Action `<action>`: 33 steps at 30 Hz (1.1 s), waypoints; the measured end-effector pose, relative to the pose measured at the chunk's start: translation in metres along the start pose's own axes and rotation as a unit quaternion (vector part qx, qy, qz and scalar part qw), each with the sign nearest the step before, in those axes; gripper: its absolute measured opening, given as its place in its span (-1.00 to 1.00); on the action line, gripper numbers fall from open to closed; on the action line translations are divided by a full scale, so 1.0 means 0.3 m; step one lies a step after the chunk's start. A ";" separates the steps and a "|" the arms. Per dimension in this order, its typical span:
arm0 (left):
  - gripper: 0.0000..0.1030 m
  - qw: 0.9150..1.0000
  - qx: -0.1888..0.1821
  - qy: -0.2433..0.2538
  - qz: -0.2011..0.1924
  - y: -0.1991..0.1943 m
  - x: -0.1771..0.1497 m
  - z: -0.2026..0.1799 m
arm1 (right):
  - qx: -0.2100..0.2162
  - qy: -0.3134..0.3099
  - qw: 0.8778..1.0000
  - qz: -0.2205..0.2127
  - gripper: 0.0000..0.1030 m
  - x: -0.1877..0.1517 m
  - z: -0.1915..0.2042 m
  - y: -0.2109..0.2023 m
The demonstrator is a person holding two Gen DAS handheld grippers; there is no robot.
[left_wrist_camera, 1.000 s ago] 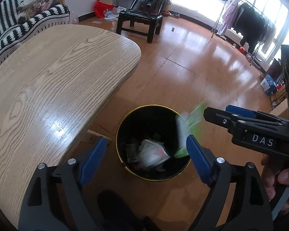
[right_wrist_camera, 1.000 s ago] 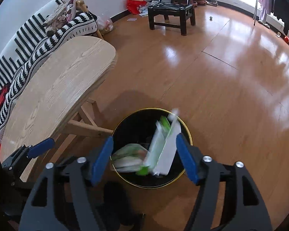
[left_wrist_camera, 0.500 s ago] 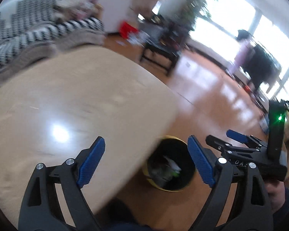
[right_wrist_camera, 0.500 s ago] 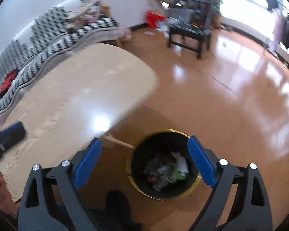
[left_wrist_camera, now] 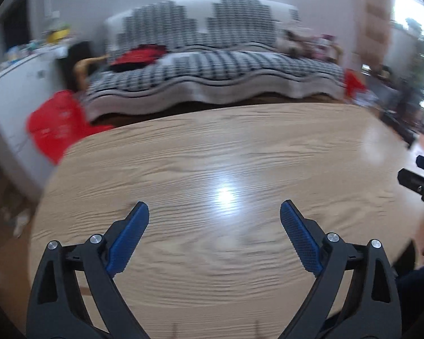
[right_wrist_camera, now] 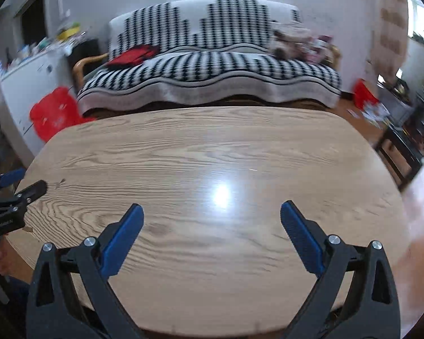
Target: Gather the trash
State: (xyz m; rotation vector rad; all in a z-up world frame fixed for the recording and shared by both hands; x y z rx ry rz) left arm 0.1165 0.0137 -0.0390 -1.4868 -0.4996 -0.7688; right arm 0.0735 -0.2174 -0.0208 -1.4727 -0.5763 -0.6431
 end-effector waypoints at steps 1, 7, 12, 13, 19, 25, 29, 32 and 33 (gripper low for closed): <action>0.78 1.000 0.008 -0.010 -0.003 0.001 -0.009 0.037 | 0.009 -0.003 1.000 0.001 0.82 0.001 0.031 0.022; 0.79 0.998 0.008 -0.066 -0.012 0.014 -0.075 0.121 | 0.022 -0.021 0.999 0.032 0.82 -0.103 0.159 0.180; 0.84 0.999 -0.005 -0.052 0.003 0.034 -0.101 0.077 | 0.002 -0.055 0.997 0.053 0.82 -0.132 0.201 0.216; 0.84 0.998 -0.019 -0.057 0.009 0.034 -0.107 0.064 | 0.007 -0.048 0.997 0.054 0.82 -0.135 0.202 0.220; 0.84 0.999 -0.008 -0.040 0.019 0.051 -0.119 0.036 | 0.007 -0.028 0.998 0.057 0.82 -0.147 0.144 0.205; 0.83 0.998 -0.013 -0.051 0.028 0.060 -0.131 0.042 | 0.015 -0.011 0.998 0.059 0.82 -0.162 0.122 0.191; 0.83 0.998 -0.014 -0.053 0.027 0.058 -0.131 0.046 | 0.016 -0.009 0.998 0.061 0.82 -0.166 0.117 0.193; 0.83 0.998 -0.017 -0.056 0.027 0.057 -0.135 0.047 | 0.015 -0.005 0.998 0.062 0.82 -0.166 0.114 0.193; 0.83 0.998 -0.016 -0.057 0.027 0.057 -0.136 0.047 | 0.015 -0.005 0.998 0.062 0.82 -0.165 0.114 0.194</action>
Point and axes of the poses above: each gripper's, at about its wrist camera, not at the fingertips, and y roughly the way its jaws point, z to its left, x to its top, the point moved 10 cm from there along y, roughly the way its jaws point, and after that the axes turned 1 degree about -y, right-handed, at the moved point
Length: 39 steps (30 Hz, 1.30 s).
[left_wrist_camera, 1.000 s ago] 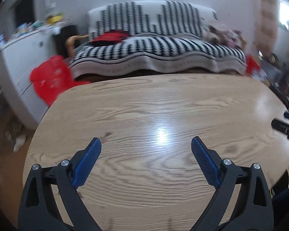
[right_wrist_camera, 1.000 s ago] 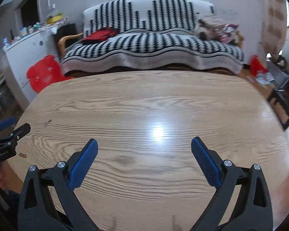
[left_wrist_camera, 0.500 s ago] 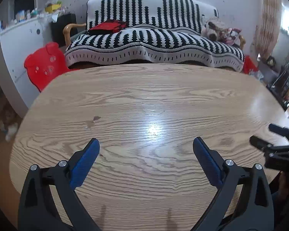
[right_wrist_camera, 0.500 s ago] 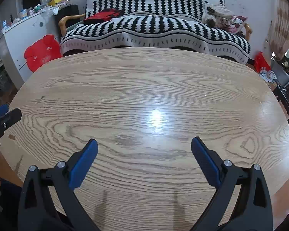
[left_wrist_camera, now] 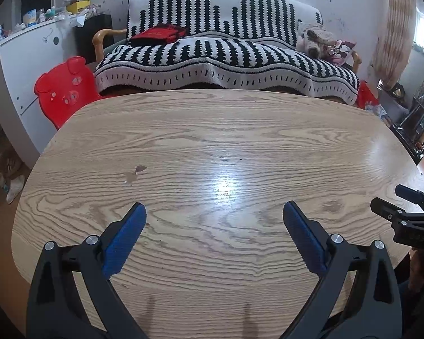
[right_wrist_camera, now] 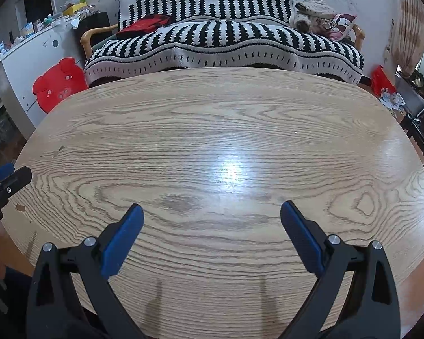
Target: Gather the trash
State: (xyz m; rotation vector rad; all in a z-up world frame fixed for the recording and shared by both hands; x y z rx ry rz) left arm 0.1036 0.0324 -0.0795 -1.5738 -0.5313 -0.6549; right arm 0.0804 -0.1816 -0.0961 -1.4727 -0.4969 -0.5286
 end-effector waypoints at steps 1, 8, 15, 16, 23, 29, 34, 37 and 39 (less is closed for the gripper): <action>0.83 1.000 0.001 0.000 0.000 0.000 -0.001 0.001 | 0.000 0.001 1.000 0.001 0.82 -0.001 -0.001 0.000; 0.83 1.000 -0.001 -0.002 0.000 0.003 0.001 0.003 | 0.001 0.002 1.000 0.002 0.82 -0.001 -0.003 0.002; 0.83 1.000 -0.001 -0.002 0.000 0.004 0.002 0.003 | 0.001 0.000 1.000 0.002 0.82 -0.004 -0.004 0.003; 0.83 1.000 -0.001 -0.002 0.001 0.004 0.001 0.003 | 0.002 0.000 1.000 0.002 0.82 -0.004 -0.006 0.003; 0.83 1.000 -0.002 -0.002 0.000 0.003 0.000 0.003 | 0.001 0.001 1.000 0.002 0.82 -0.008 -0.006 0.004; 0.83 1.000 -0.001 -0.003 0.000 0.004 0.000 0.002 | 0.000 0.000 1.000 0.002 0.82 -0.010 -0.009 0.004; 0.83 1.000 -0.001 -0.002 0.000 0.003 0.000 0.003 | 0.001 0.000 1.000 0.002 0.82 -0.010 -0.011 0.003; 0.83 1.000 -0.001 -0.003 0.001 0.004 -0.001 0.002 | 0.001 0.000 1.000 0.002 0.82 -0.009 -0.010 0.003; 0.83 1.000 -0.001 -0.002 0.000 0.003 0.000 0.002 | 0.001 0.000 1.000 0.002 0.82 -0.009 -0.010 0.003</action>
Point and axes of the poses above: each gripper's, at about its wrist camera, not at the fingertips, and y roughly the way its jaws point, z to its left, x to its top, the point moved 10 cm from there along y, roughly the way its jaws point, and after that the axes turned 1 degree about -y, right-handed, at the moved point
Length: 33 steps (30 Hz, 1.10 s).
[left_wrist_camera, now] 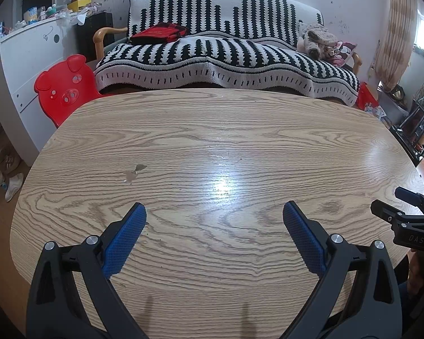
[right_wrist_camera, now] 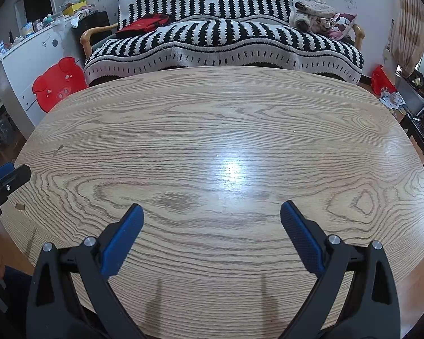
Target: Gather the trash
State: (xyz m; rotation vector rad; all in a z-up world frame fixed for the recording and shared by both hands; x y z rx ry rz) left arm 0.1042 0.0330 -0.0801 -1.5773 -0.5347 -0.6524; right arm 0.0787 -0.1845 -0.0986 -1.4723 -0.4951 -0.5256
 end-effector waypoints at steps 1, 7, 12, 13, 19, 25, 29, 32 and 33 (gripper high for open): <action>0.83 1.000 0.000 0.000 0.000 0.000 0.000 0.000 | 0.000 0.000 1.000 0.000 0.82 0.000 0.000 0.000; 0.83 1.000 0.000 0.000 0.000 0.001 -0.001 0.000 | 0.000 0.000 1.000 0.000 0.82 -0.001 -0.002 0.000; 0.83 1.000 0.000 0.000 0.001 0.001 -0.001 0.001 | 0.000 0.000 1.000 0.000 0.82 -0.001 -0.002 -0.001; 0.83 1.000 0.000 0.000 0.001 0.000 -0.002 0.000 | 0.000 0.000 1.000 0.000 0.82 -0.002 -0.002 -0.001; 0.83 1.000 0.001 0.001 0.001 -0.001 -0.001 0.001 | 0.001 -0.001 1.000 0.001 0.82 -0.002 -0.003 -0.001; 0.83 1.000 0.007 0.006 0.000 -0.001 -0.008 0.001 | 0.000 -0.001 1.000 0.001 0.82 -0.002 -0.001 0.000; 0.83 1.000 0.006 0.006 -0.001 -0.005 -0.013 -0.001 | 0.000 -0.002 1.000 0.001 0.82 -0.006 0.001 -0.001; 0.83 1.000 0.006 0.006 0.000 -0.004 -0.012 0.000 | 0.000 -0.001 1.000 0.001 0.82 -0.006 0.001 -0.001; 0.83 1.000 0.005 0.005 0.002 -0.003 -0.016 -0.002 | 0.000 -0.001 1.000 0.001 0.82 -0.005 0.002 -0.001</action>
Point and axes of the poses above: each gripper's, at about its wrist camera, not at the fingertips, and y roughly the way its jaws point, z to its left, x to its top, the point moved 10 cm from there along y, roughly the way its jaws point, and after that the axes turned 1 degree about -y, right-handed, at the moved point
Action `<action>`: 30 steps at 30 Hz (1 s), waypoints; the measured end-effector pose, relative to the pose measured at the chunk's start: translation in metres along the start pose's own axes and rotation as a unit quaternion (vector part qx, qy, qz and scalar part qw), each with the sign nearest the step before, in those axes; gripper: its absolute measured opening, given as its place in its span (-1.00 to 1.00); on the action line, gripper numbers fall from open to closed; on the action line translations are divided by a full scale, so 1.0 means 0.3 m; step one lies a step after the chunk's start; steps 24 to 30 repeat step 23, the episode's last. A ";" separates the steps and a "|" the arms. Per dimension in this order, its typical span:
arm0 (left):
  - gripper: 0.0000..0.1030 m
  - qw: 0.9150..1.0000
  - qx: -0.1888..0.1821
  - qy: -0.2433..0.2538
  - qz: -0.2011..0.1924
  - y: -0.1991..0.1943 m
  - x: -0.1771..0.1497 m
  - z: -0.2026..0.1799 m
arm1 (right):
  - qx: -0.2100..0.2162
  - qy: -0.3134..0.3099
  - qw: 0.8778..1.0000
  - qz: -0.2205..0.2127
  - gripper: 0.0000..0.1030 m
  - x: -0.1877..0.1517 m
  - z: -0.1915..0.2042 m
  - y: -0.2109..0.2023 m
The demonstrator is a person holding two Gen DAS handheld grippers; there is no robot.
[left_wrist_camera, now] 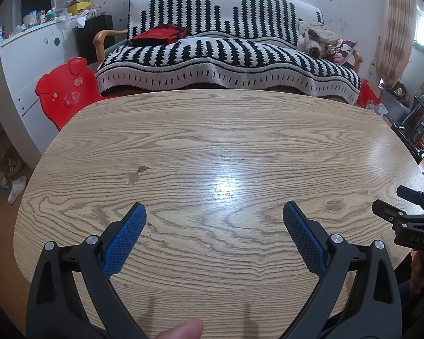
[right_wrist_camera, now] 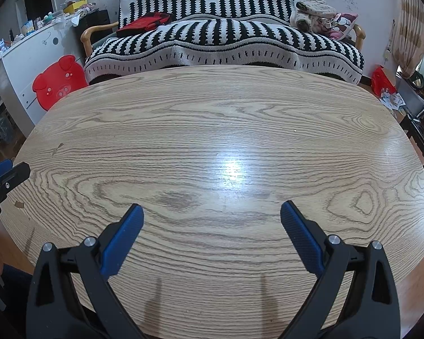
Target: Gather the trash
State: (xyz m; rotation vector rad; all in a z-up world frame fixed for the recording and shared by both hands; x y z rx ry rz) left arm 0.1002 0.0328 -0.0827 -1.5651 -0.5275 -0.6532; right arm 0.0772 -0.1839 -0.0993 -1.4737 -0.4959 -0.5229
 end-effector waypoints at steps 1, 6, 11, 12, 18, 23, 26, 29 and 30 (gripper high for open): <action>0.83 1.000 -0.001 -0.001 0.001 0.000 -0.001 0.000 | 0.000 0.000 1.000 0.000 0.82 -0.001 -0.001 0.000; 0.84 1.000 -0.004 -0.002 0.000 -0.008 0.003 -0.003 | 0.000 -0.002 1.000 0.001 0.82 -0.006 -0.003 0.001; 0.84 1.000 0.001 -0.001 -0.004 -0.014 0.002 -0.004 | 0.000 -0.001 1.000 0.001 0.82 -0.007 -0.002 0.001; 0.83 1.000 0.001 0.000 -0.004 -0.015 0.001 -0.004 | 0.000 -0.001 1.000 0.002 0.82 -0.007 -0.003 0.000; 0.84 1.000 0.007 0.004 -0.002 -0.014 0.007 -0.003 | 0.000 -0.001 1.000 0.002 0.82 -0.008 -0.005 0.000; 0.84 1.000 0.001 0.003 0.008 0.000 0.006 -0.001 | -0.003 -0.002 1.000 0.001 0.82 -0.009 -0.014 -0.001; 0.84 1.000 0.001 0.003 0.008 0.000 0.006 -0.001 | -0.003 -0.002 1.000 0.001 0.82 -0.009 -0.014 -0.001; 0.84 1.000 0.001 0.003 0.008 0.000 0.006 -0.001 | -0.003 -0.002 1.000 0.001 0.82 -0.009 -0.014 -0.001; 0.84 1.000 0.001 0.003 0.008 0.000 0.006 -0.001 | -0.003 -0.002 1.000 0.001 0.82 -0.009 -0.014 -0.001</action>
Point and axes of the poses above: each gripper's, at about its wrist camera, not at the fingertips, and y roughly the way its jaws point, z to its left, x to its top, the point moved 10 cm from there along y, roughly the way its jaws point, and after that the axes turned 1 degree about -y, right-handed, at the moved point
